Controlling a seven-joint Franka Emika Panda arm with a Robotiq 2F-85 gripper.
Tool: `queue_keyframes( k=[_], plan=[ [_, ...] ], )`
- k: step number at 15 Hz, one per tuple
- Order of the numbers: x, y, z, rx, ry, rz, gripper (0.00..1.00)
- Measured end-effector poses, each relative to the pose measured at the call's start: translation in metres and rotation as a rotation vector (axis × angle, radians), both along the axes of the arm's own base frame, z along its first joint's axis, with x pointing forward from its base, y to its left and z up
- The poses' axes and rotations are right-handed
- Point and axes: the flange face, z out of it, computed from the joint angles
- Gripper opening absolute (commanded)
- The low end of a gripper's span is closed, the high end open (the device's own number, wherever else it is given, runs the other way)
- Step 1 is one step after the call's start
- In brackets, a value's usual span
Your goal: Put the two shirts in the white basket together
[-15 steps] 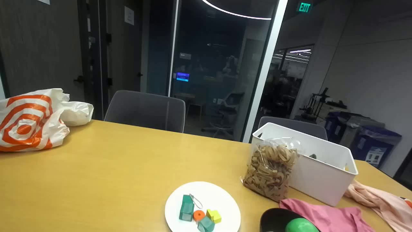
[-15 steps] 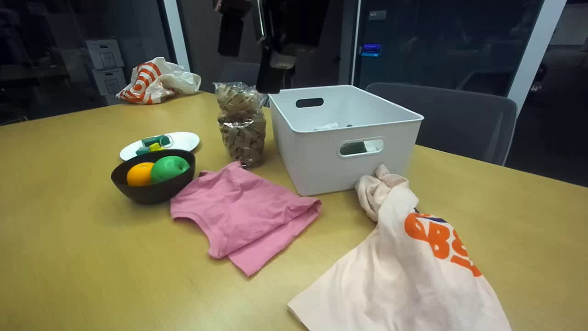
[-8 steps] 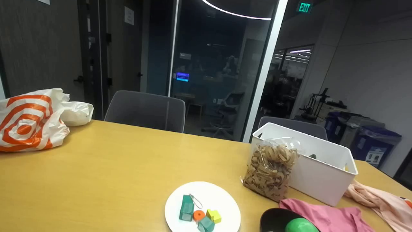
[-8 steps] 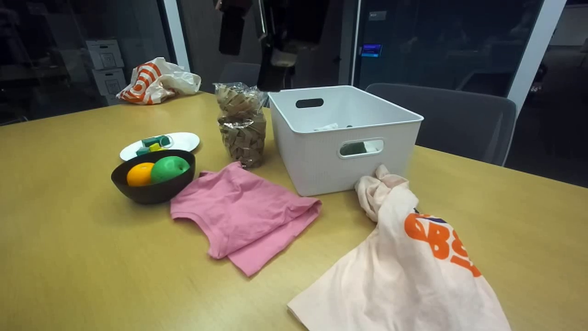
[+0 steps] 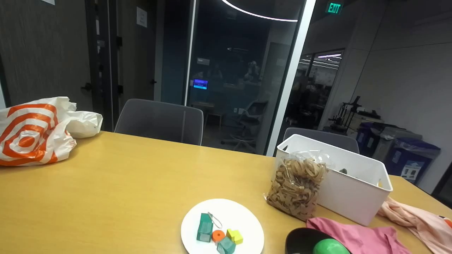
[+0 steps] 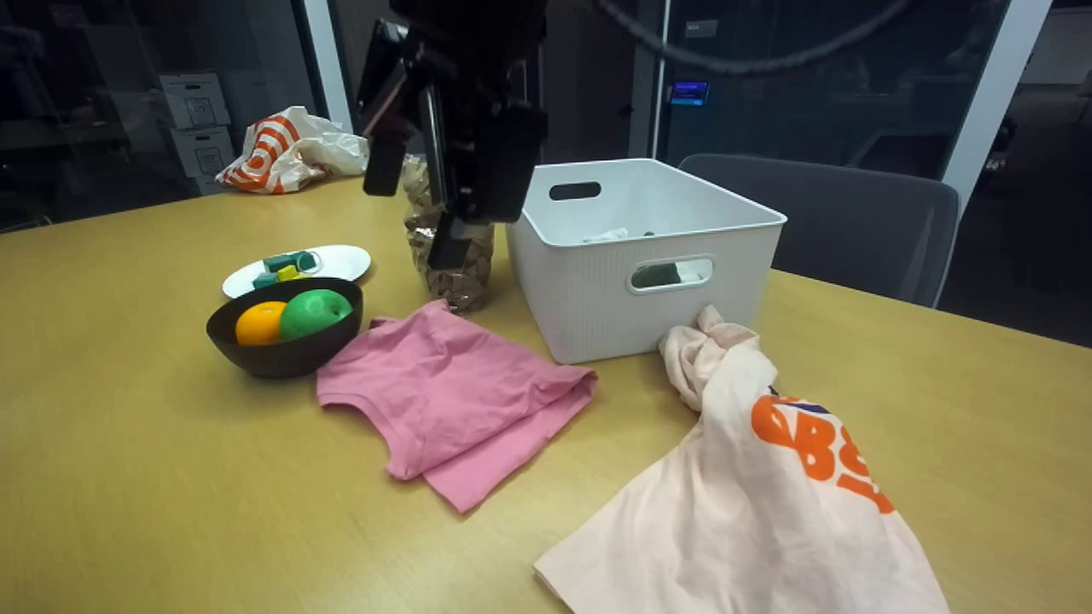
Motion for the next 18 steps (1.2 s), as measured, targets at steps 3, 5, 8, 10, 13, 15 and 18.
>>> queue_keyframes(
  k=[3,5,8,10,13,15,18],
  plan=[
    [0.003,0.019,-0.033,0.027,0.066,0.054,1.00],
    [0.004,0.022,-0.040,0.028,0.085,0.061,1.00],
    [0.004,0.020,-0.039,0.027,0.083,0.055,1.00],
    [0.004,0.020,-0.041,0.027,0.089,0.056,1.00],
    [0.011,0.026,-0.061,0.021,0.121,0.063,1.00],
    [0.021,0.031,-0.086,0.016,0.145,0.067,1.00],
    [0.036,0.039,-0.125,0.019,0.170,0.060,1.00]
  ],
)
